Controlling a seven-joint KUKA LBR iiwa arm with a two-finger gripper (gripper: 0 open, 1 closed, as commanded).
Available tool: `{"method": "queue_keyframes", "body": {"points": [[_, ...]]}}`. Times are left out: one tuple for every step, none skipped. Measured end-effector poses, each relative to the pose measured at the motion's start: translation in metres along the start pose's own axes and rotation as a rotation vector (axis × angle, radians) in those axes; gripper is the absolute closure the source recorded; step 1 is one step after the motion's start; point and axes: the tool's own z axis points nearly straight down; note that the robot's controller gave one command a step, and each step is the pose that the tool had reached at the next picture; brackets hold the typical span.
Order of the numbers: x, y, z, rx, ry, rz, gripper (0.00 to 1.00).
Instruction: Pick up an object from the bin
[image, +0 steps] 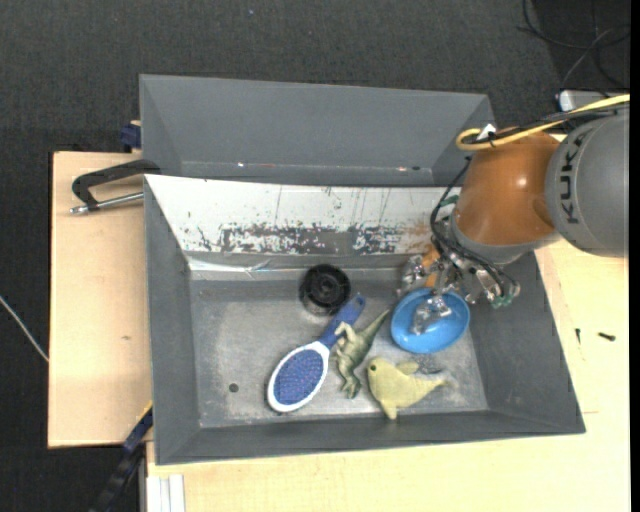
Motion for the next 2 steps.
{"method": "queue_keyframes", "body": {"points": [[-0.008,-0.007,-0.154,0.004,-0.003,-0.196,1.0],[0.023,-0.009,-0.214,0.003,0.001,-0.308,1.0]]}}
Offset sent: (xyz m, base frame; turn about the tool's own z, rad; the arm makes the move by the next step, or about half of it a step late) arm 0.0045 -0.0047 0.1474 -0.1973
